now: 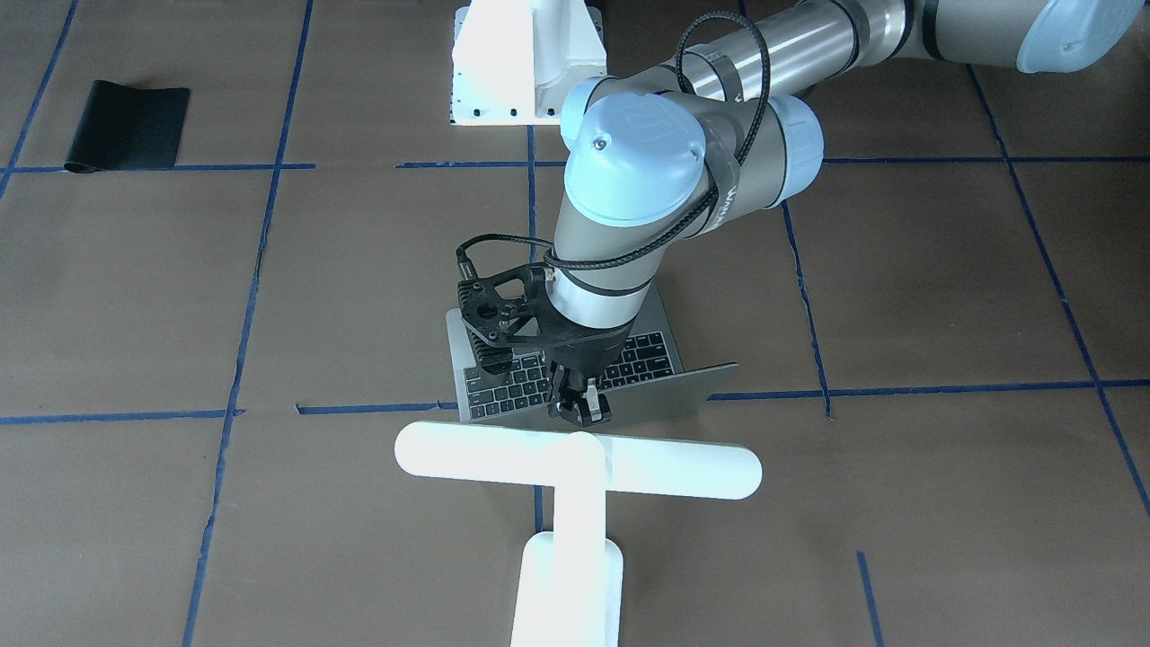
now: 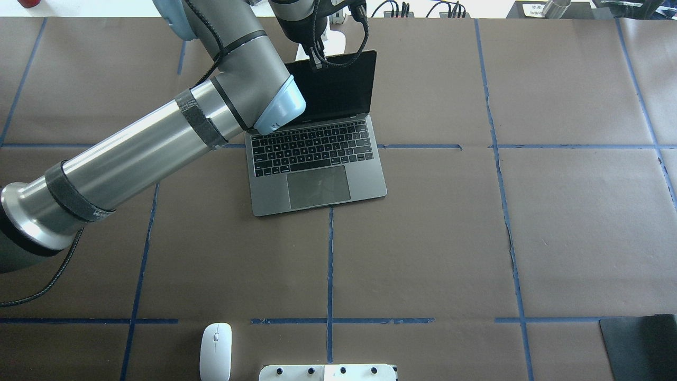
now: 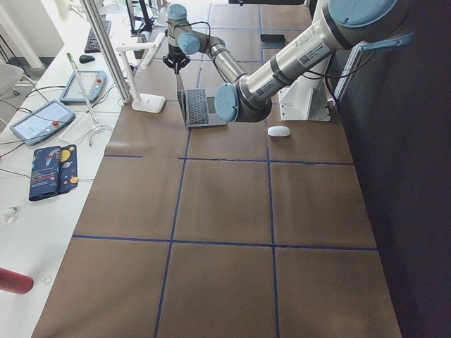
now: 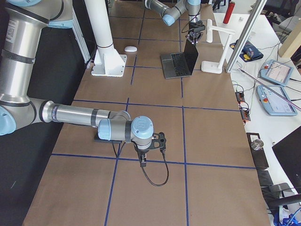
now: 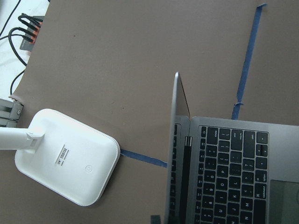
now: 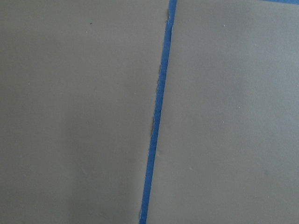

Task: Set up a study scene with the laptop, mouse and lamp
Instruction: 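Carry the laptop farther from the robot and set it before the white lamp, then open the left gripper and withdraw it from the laptop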

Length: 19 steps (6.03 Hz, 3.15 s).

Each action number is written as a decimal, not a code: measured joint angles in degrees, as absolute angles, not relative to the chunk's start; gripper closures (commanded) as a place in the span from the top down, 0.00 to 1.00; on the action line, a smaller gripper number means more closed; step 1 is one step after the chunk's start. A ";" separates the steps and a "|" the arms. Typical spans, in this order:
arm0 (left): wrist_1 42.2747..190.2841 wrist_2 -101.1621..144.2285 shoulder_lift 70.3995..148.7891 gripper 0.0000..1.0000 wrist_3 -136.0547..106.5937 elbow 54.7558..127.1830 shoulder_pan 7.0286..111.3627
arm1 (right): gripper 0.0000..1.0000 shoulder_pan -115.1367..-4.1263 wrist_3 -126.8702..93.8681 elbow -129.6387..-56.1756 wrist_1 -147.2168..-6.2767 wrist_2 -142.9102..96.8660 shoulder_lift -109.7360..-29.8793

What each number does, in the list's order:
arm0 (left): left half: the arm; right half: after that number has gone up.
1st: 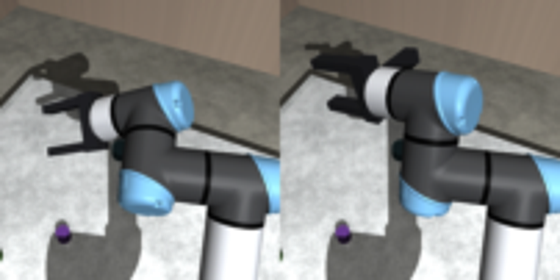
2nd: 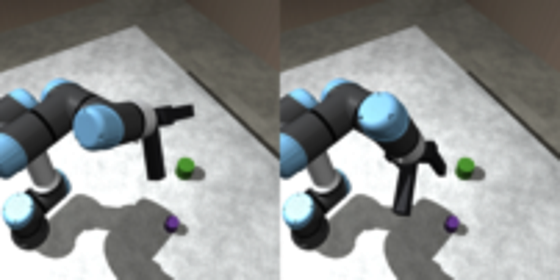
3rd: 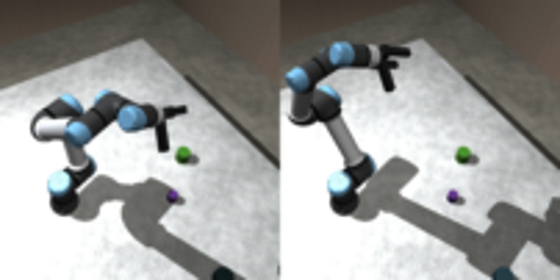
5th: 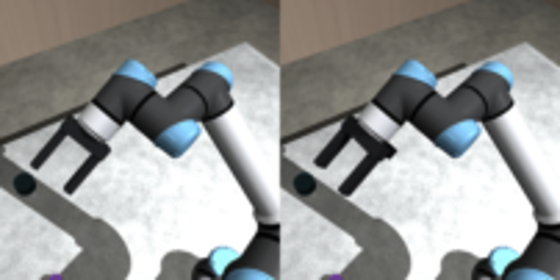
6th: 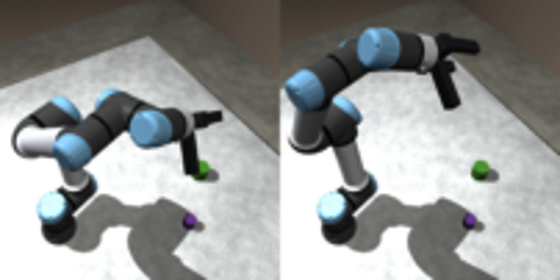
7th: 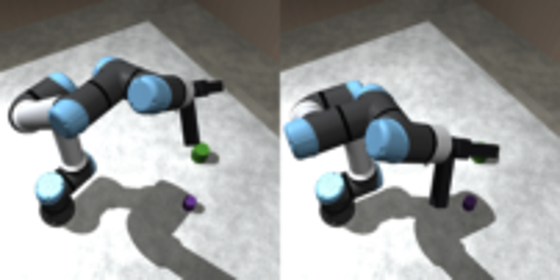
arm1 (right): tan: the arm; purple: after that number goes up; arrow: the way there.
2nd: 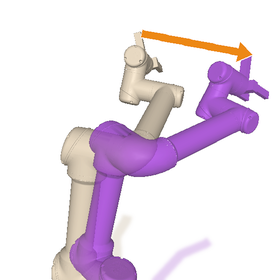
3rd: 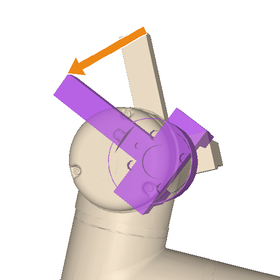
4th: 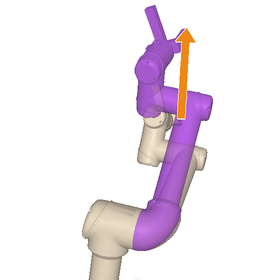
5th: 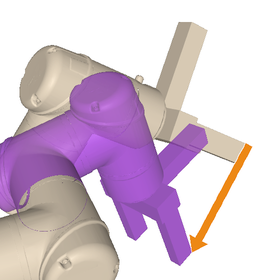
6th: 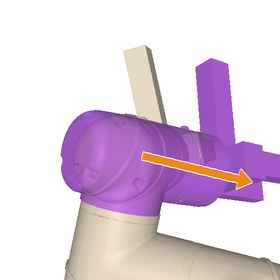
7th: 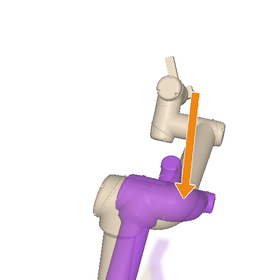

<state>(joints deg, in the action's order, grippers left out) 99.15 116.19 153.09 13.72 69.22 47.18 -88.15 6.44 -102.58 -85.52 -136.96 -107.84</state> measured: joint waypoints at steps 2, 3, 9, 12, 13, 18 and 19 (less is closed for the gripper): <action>99.69 116.19 154.00 0.51 14.04 68.29 47.18 | 1.00 -88.15 6.50 -102.60 -85.52 -136.94 -107.84; 99.89 116.19 154.14 0.54 14.29 68.17 47.10 | 1.00 -88.15 6.50 -102.58 -85.52 -136.93 -107.84; 91.90 116.66 134.66 0.74 17.13 97.00 48.05 | 1.00 -88.16 6.71 -102.57 -85.45 -136.91 -107.84; 83.83 116.78 119.70 0.98 25.18 111.65 52.94 | 1.00 -88.16 6.93 -102.65 -85.01 -136.86 -107.94; 83.19 116.83 115.76 0.94 27.16 112.40 55.61 | 1.00 -88.18 6.86 -102.65 -84.38 -136.88 -108.02; 82.30 118.31 101.28 1.00 12.47 117.27 62.72 | 1.00 -87.69 5.05 -109.15 -80.45 -140.72 -111.54; 82.59 121.75 99.32 1.00 -1.40 118.68 62.57 | 1.00 -86.68 0.58 -111.35 -79.37 -141.91 -112.65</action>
<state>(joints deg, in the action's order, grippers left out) 82.59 121.75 99.32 -1.40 118.68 62.57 -86.68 0.58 -111.35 -79.37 -141.91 -112.65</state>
